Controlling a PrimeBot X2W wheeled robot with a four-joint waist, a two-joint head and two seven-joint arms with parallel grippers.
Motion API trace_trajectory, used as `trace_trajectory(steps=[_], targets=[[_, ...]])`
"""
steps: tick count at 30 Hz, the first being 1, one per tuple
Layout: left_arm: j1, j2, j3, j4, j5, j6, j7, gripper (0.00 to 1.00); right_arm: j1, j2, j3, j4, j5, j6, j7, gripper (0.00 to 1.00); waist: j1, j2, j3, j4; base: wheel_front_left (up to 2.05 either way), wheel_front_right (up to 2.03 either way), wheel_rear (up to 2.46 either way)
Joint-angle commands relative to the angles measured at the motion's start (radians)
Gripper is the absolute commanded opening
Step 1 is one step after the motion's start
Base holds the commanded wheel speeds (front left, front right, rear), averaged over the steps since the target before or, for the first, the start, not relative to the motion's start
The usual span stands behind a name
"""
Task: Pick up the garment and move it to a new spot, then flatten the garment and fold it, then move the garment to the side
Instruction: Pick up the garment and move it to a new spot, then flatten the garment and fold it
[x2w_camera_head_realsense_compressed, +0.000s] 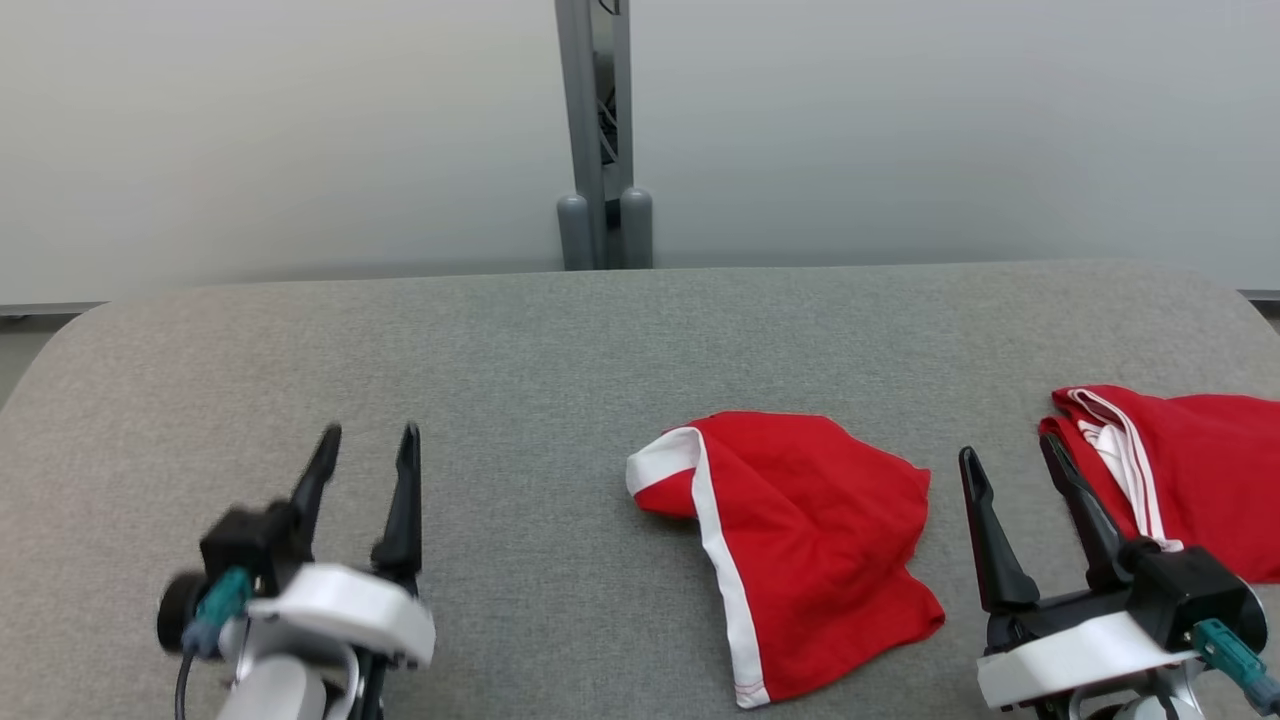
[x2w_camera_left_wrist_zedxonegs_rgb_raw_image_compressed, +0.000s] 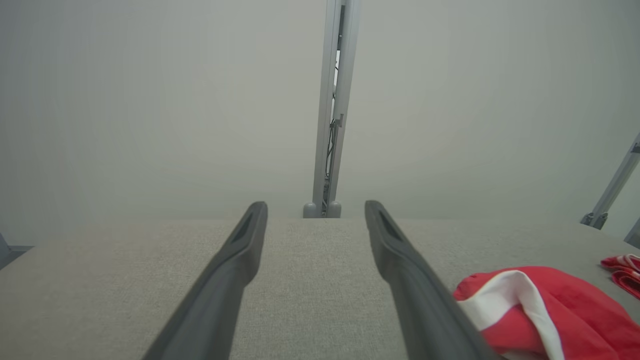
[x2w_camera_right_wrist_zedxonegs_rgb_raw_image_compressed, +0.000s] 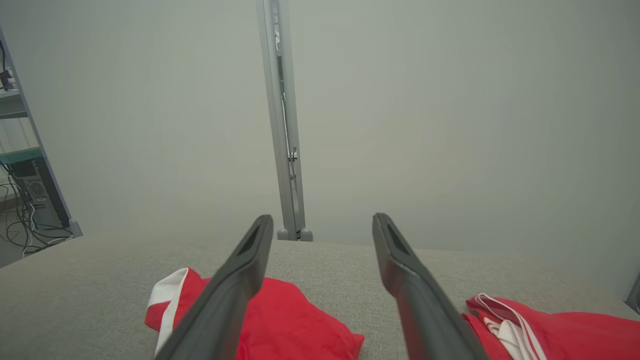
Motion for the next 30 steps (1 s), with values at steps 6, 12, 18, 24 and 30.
trace_trajectory(steps=[6, 12, 18, 24, 30], targets=[[0.23, -0.105, 0.227, -0.15, 0.13, -0.094, -0.003, 1.0, 0.042, -0.005, -0.011, -0.001, -0.016, 0.0, -0.001, 1.0, 0.0, 0.0, -0.016, 0.052, 0.0, 0.0, 0.0], [0.262, -0.133, 0.277, -0.151, 0.199, -0.151, -0.003, 1.0, 0.043, -0.005, -0.015, 0.005, -0.016, 0.0, -0.001, 1.0, 0.0, 0.0, -0.015, 0.067, 0.0, 0.0, 0.0], [0.245, -0.136, 0.276, -0.137, 0.173, -0.157, -0.003, 1.0, 0.073, -0.003, 0.034, 0.024, 0.04, 0.0, -0.001, 1.0, 0.0, 0.0, -0.012, 0.072, 0.0, 0.0, 0.0], [0.246, -0.136, 0.26, -0.118, 0.153, -0.142, -0.003, 1.0, 0.137, -0.006, 0.192, 0.041, -0.001, -0.001, -0.001, 1.0, 0.0, 0.0, -0.004, 0.073, 0.0, 0.0, 0.0], [0.243, -0.136, 0.252, -0.102, 0.144, -0.141, -0.003, 1.0, 0.123, -0.026, 0.31, 0.179, -0.041, -0.001, -0.001, 1.0, 0.0, 0.0, 0.002, 0.072, 0.0, 0.0, 0.0]])
